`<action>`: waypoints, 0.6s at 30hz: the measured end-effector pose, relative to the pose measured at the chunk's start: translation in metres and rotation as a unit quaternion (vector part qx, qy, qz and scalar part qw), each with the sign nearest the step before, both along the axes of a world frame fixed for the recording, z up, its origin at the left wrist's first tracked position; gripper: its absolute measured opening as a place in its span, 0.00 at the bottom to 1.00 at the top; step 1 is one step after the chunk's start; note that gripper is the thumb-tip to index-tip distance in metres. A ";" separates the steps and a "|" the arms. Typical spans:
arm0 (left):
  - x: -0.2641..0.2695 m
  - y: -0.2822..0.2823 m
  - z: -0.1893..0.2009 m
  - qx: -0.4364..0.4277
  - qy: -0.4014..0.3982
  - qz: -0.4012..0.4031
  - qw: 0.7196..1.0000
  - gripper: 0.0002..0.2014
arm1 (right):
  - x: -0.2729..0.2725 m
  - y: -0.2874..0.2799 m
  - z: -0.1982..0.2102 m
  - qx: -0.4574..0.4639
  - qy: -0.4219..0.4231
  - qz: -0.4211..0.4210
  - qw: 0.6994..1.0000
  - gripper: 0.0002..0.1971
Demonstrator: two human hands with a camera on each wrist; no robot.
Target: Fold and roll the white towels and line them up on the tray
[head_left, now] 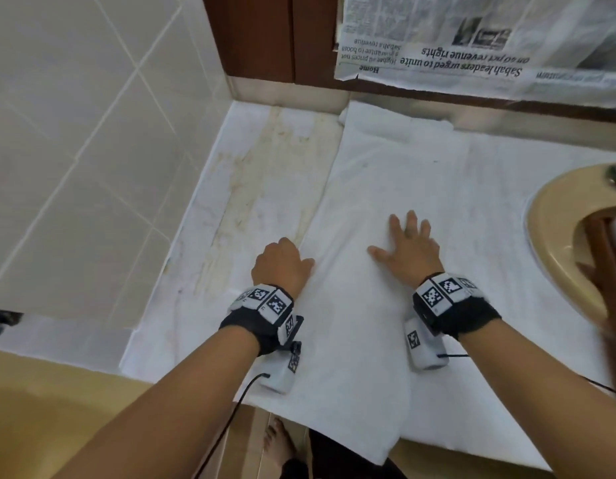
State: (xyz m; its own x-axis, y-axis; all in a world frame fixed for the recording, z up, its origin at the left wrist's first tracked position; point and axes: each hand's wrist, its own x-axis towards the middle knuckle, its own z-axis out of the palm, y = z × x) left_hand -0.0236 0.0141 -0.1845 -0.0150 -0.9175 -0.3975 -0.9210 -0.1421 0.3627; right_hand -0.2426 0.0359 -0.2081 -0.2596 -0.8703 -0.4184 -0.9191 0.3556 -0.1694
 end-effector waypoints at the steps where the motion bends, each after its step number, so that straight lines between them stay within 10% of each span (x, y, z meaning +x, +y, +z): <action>1: -0.001 -0.001 -0.002 0.000 0.008 0.006 1.000 0.17 | 0.000 0.000 0.000 -0.002 -0.005 -0.002 1.000 0.41; 18: -0.009 -0.011 -0.017 -0.046 0.091 0.020 0.995 0.16 | 0.002 0.001 0.001 0.017 0.006 0.003 1.000 0.41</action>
